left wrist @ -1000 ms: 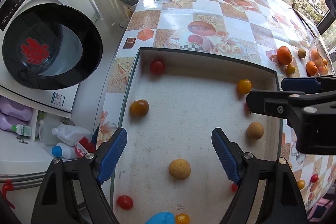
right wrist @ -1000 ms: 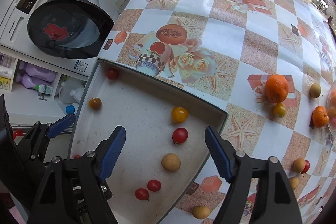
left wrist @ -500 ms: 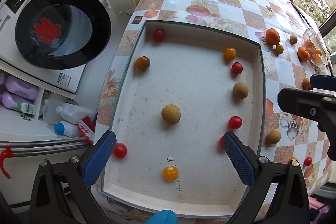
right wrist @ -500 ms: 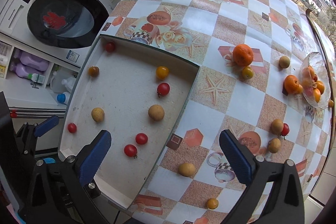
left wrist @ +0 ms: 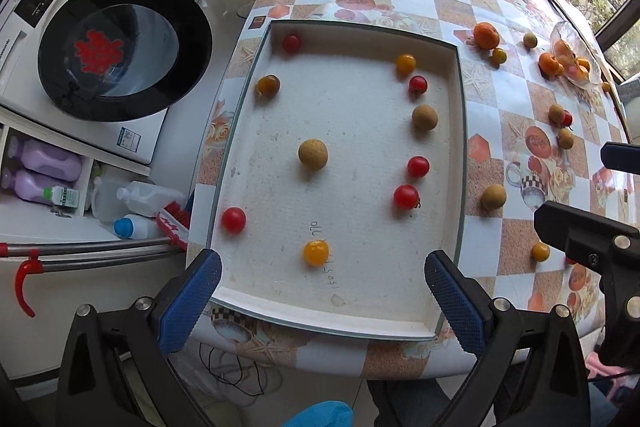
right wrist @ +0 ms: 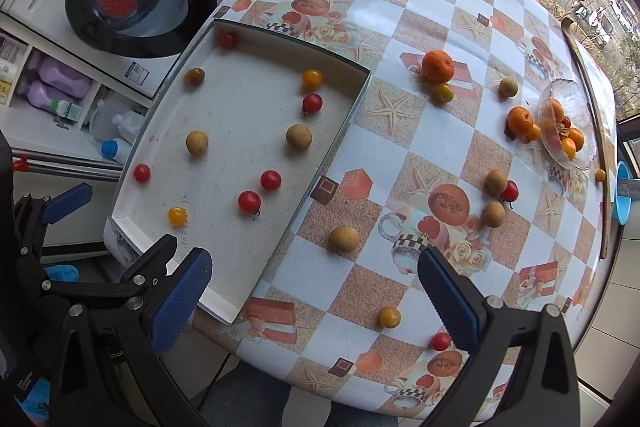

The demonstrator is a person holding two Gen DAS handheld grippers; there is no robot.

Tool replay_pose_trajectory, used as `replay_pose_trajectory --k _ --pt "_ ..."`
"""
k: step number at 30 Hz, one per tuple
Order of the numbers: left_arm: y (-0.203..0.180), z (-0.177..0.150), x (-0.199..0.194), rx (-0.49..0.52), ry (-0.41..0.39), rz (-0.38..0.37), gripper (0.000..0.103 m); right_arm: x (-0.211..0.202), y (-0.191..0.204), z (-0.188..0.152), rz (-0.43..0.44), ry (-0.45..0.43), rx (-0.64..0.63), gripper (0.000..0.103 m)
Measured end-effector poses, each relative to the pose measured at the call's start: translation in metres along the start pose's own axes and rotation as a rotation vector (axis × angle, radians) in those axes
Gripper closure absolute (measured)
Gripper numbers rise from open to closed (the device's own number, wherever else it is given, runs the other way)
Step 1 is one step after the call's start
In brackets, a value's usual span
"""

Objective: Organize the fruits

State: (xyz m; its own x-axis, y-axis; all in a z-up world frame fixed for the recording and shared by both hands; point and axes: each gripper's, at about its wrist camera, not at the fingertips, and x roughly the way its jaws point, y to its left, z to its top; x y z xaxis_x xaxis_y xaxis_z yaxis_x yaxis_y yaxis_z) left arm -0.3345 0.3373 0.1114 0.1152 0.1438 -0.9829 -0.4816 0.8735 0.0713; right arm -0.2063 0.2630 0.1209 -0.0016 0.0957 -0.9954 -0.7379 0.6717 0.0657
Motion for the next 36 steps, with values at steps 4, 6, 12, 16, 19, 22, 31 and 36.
replay_pose_trajectory --k 4,6,12,16,19,22,31,36 --pt "0.0 -0.009 -0.006 0.015 0.002 0.002 0.001 -0.004 0.0 -0.009 -0.012 0.006 0.002 0.0" --pt "0.001 -0.013 -0.008 0.021 0.003 0.011 0.001 -0.005 0.0 -0.012 -0.012 0.01 0.01 0.0" --pt "0.001 -0.021 -0.014 0.046 -0.008 0.029 0.001 -0.007 0.002 -0.016 -0.018 0.013 0.008 0.0" --pt "0.0 -0.022 -0.017 0.064 -0.013 0.033 0.001 -0.008 0.006 -0.015 -0.025 0.012 -0.006 0.0" --pt "0.0 -0.022 -0.019 0.067 -0.014 0.031 0.001 -0.009 0.007 -0.013 -0.034 0.008 -0.019 0.0" --pt "0.0 -0.021 -0.019 0.065 -0.018 0.034 0.001 -0.01 0.008 -0.012 -0.04 0.005 -0.026 0.0" --pt "-0.002 -0.022 -0.02 0.064 -0.016 0.032 0.001 -0.011 0.008 -0.01 -0.046 0.003 -0.027 0.0" --pt "-0.003 -0.022 -0.019 0.06 -0.012 0.028 0.001 -0.01 0.009 -0.01 -0.046 0.003 -0.024 0.0"
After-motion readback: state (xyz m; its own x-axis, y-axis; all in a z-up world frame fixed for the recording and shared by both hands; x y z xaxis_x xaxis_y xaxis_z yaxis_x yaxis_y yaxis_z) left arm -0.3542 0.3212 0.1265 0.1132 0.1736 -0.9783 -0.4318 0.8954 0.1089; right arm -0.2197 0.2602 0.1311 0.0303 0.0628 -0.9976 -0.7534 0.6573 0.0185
